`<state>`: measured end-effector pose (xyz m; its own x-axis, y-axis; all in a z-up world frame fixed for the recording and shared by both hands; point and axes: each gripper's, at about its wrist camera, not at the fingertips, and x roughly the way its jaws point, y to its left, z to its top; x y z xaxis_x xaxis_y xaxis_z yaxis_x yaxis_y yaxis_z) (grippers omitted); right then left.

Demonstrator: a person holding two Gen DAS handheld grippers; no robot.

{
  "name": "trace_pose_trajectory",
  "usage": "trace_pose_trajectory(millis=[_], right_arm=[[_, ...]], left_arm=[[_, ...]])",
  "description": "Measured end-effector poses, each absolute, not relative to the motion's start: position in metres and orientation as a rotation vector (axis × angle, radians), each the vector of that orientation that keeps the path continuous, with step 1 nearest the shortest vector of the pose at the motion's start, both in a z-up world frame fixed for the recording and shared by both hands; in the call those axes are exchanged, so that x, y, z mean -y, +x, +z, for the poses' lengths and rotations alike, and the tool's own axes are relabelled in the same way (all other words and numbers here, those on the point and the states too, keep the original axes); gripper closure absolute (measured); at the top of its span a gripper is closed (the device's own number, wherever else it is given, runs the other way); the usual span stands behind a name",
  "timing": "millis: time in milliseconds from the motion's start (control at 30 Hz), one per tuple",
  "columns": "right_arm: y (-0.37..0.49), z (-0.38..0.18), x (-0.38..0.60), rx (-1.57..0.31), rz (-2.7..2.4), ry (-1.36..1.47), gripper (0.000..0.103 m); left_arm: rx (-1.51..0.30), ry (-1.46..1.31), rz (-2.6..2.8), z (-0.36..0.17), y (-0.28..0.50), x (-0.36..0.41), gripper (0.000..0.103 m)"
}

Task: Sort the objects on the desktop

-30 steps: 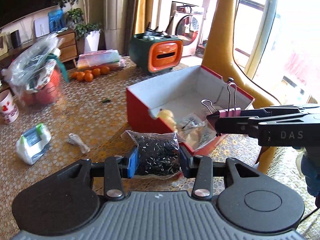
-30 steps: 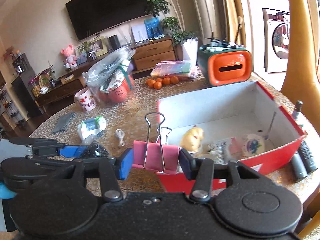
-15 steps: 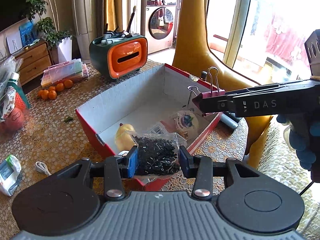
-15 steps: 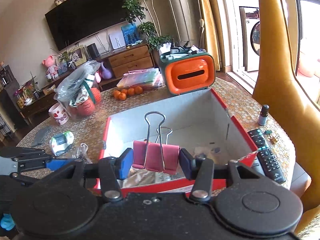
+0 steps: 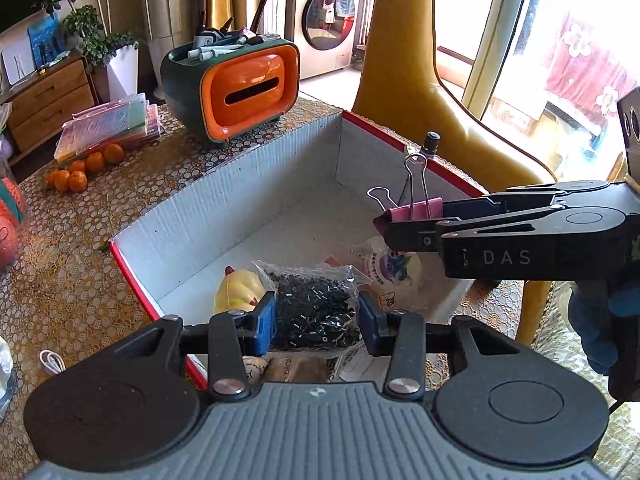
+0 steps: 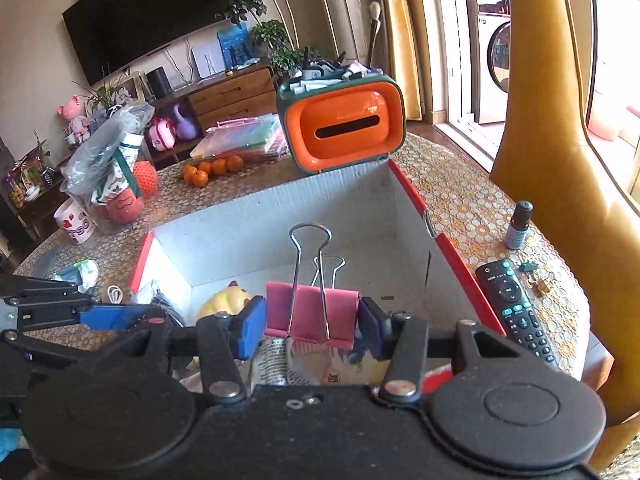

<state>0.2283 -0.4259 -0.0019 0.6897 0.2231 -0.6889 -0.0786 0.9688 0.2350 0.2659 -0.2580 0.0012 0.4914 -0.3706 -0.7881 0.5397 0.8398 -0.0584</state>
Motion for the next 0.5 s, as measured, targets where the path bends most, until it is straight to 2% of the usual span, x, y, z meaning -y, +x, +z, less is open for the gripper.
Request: trace_pose_trajectory(millis=[500], right_arm=[[0.286, -0.042, 0.420, -0.900, 0.152, 0.159, 0.054]], left_arm=[[-0.993, 0.250, -0.531, -0.042, 0.310, 0.278, 0.062]])
